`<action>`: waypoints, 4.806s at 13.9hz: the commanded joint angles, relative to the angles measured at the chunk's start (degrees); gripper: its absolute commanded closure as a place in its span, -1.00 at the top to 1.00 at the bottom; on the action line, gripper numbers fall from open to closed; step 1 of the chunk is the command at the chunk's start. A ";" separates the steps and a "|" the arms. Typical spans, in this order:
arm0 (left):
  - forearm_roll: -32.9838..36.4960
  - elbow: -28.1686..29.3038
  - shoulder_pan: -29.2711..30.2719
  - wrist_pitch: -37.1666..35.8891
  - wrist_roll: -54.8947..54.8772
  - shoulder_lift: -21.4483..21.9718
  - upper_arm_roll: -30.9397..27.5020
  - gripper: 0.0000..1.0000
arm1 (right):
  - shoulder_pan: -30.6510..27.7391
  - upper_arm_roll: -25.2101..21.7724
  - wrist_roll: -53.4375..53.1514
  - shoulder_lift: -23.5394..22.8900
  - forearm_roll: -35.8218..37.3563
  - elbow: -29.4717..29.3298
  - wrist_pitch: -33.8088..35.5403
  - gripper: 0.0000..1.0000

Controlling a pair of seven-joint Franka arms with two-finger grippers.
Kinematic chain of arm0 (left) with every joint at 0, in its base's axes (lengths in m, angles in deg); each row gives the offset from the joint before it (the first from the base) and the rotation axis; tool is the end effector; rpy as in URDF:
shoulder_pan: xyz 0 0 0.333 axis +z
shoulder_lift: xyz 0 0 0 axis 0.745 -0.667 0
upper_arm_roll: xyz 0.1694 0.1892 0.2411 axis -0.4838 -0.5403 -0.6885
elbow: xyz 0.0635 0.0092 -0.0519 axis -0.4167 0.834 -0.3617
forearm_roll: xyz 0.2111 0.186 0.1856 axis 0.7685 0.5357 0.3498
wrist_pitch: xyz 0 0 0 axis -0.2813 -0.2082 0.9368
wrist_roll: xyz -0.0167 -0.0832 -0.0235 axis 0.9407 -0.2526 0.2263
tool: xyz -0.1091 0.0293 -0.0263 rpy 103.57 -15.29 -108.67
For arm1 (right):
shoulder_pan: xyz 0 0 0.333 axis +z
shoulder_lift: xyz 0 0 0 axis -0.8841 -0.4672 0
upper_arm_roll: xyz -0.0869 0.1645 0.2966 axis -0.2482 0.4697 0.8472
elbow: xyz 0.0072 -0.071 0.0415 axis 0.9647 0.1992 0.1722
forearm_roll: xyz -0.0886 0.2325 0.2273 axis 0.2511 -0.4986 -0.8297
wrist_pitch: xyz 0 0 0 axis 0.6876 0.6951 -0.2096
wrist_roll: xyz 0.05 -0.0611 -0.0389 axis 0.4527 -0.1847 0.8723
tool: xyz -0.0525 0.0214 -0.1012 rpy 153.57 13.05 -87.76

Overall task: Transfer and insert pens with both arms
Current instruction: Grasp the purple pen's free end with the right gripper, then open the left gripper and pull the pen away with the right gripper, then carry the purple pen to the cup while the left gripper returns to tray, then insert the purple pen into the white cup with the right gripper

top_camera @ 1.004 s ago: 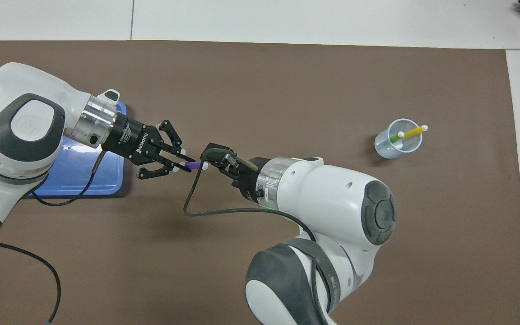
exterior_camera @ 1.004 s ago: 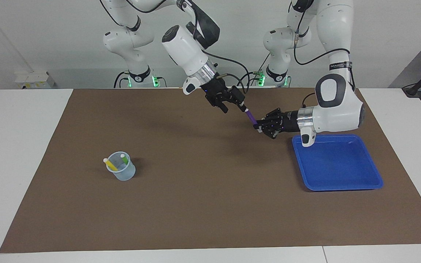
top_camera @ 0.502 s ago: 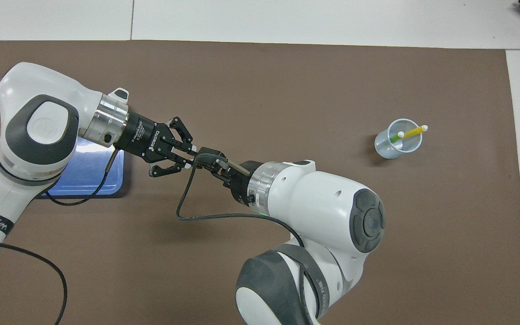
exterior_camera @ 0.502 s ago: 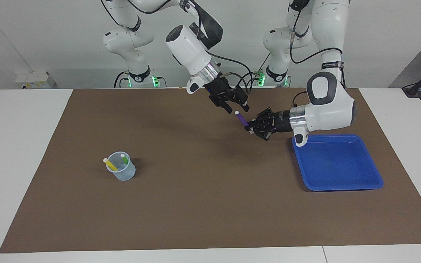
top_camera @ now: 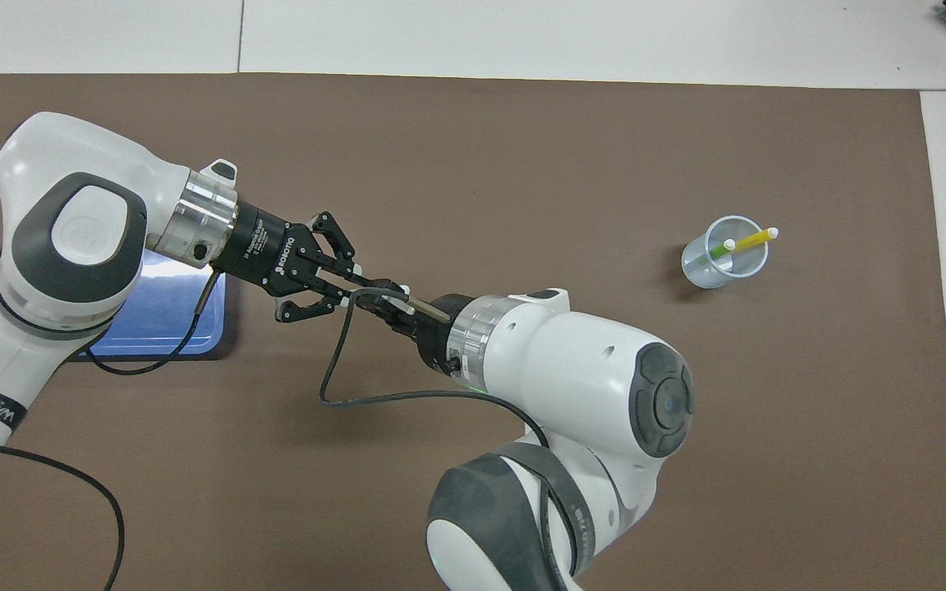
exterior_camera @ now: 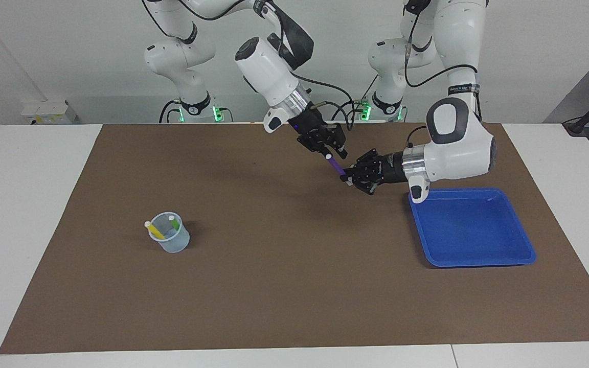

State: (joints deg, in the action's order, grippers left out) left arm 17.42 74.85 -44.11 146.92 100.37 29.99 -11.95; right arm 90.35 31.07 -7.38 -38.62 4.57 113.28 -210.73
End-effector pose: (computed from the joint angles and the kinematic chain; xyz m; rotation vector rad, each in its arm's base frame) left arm 0.5391 -0.1927 0.4785 1.9838 1.4131 -1.0817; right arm 0.4579 0.3639 0.5422 -2.3239 0.6489 -0.1348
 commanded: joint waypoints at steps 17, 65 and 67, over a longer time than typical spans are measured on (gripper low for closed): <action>-0.36 2.51 -0.79 1.01 0.23 2.26 -0.65 -1.00 | -1.84 0.15 3.61 -0.68 -0.32 -0.25 -1.08 -1.00; 55.45 -8.83 1.48 1.01 -61.55 13.33 -1.36 1.00 | -37.52 -0.21 75.15 -1.03 34.57 -1.22 20.98 -1.00; 55.36 -9.00 1.40 -1.17 -61.90 14.82 -1.18 1.00 | -38.05 -0.21 75.33 -1.29 34.57 0.35 19.67 -1.00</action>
State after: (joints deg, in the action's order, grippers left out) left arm 72.54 64.80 -43.13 147.34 39.25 42.52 -13.56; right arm 53.44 30.31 67.37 -40.35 37.96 111.36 -188.68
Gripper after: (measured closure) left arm 0.000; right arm 0.811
